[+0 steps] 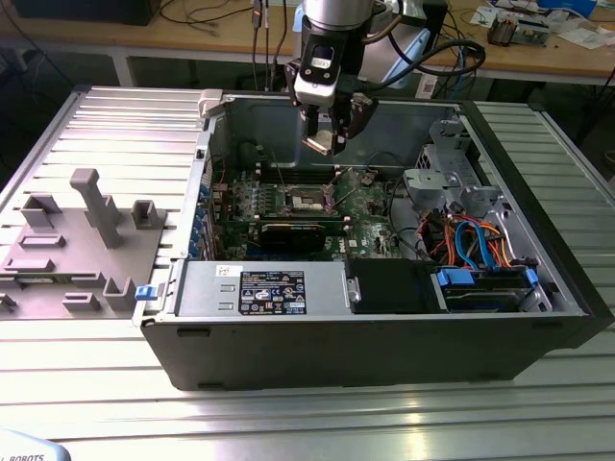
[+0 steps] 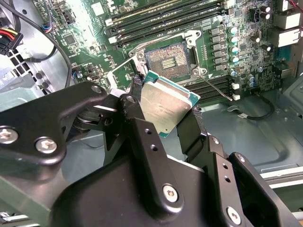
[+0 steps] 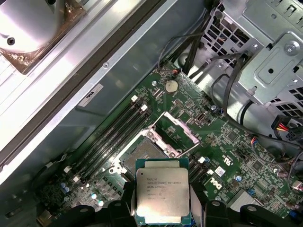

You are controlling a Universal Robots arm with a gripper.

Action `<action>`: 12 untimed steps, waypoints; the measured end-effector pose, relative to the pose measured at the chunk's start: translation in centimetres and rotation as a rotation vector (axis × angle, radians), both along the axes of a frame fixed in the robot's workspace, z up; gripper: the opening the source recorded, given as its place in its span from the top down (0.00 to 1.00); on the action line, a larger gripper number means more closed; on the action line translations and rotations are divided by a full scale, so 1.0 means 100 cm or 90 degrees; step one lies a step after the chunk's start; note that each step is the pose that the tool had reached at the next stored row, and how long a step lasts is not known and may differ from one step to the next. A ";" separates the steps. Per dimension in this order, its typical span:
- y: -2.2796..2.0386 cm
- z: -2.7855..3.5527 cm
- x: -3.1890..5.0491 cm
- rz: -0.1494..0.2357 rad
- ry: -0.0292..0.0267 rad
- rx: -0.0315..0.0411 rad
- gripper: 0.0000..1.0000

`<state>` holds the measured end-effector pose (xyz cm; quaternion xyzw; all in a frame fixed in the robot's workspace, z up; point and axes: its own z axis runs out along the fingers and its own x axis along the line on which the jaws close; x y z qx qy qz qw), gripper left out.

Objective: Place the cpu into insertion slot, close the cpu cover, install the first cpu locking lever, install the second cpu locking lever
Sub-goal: 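Place the cpu into insertion slot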

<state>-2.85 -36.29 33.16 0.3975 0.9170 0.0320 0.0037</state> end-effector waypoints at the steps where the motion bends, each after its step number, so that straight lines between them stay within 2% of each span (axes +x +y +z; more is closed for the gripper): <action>1: 0.0000 0.0000 0.0000 -0.001 0.0000 0.0000 0.46; 12: 0.0000 0.0000 0.0000 -0.008 0.0000 0.0000 0.46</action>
